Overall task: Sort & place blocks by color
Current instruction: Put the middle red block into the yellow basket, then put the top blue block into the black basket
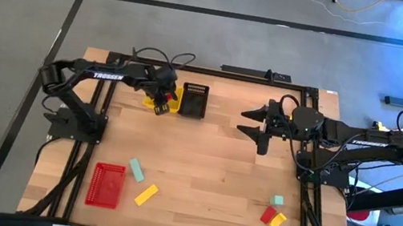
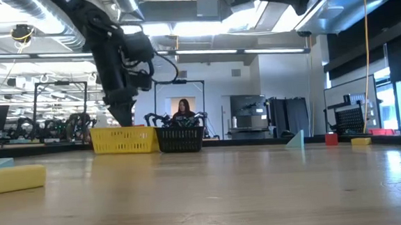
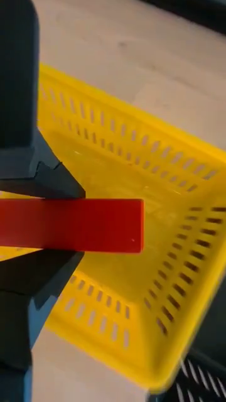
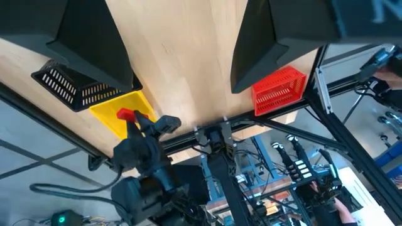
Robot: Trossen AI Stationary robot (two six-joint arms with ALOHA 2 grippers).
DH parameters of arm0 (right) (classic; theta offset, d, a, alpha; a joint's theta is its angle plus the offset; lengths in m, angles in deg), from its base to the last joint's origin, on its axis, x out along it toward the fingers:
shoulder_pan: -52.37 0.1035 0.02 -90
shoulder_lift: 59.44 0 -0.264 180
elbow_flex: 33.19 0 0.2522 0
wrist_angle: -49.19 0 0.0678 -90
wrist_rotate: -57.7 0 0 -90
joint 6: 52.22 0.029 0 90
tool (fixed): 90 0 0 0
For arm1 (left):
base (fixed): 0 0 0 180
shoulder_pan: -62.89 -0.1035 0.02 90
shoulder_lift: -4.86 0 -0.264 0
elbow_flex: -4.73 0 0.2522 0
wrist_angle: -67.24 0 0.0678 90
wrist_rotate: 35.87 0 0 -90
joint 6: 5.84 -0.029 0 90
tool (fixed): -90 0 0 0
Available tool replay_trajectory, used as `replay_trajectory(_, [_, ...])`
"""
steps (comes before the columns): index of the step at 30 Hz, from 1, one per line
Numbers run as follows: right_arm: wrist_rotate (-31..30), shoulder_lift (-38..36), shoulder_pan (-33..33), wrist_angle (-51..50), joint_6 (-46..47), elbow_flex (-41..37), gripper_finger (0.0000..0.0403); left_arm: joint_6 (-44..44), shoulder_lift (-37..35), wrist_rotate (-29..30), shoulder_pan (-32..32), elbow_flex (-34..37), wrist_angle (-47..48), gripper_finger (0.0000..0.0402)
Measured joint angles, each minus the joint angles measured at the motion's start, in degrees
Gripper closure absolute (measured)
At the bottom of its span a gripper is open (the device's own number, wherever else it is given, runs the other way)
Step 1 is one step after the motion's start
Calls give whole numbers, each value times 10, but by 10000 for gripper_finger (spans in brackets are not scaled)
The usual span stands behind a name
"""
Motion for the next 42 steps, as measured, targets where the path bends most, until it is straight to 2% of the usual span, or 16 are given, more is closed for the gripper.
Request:
replay_trajectory(7, [0, 0, 0, 0, 11, 0, 133, 3, 3, -2, -4, -2, 16, 224])
replay_trajectory(15, [0, 0, 0, 0, 10, 0, 133, 7, 3, -4, -23, -82, 131, 155])
replay_trajectory(19, [0, 0, 0, 0, 2, 0, 133, 42, -28, -57, -18, -128, 164, 147])
replay_trajectory(22, [1, 0, 0, 0, -2, 0, 133, 106, -93, -106, 12, -119, 79, 150])
replay_trajectory(26, [1, 0, 0, 0, -3, 0, 133, 189, -211, -109, 90, -53, -116, 150])
replay_trajectory(30, [1, 0, 0, 0, -3, 0, 133, 243, -318, -55, 203, 40, -324, 150])
replay_trajectory(33, [1, 0, 0, 1, -3, 0, 133, 232, -370, 9, 278, 102, -433, 150])
replay_trajectory(36, [1, 0, 0, 8, -2, 0, 133, 206, -406, 42, 316, 128, -465, 150])
replay_trajectory(42, [1, 0, 0, 15, -2, 0, 133, 174, -431, 48, 331, 132, -432, 150])
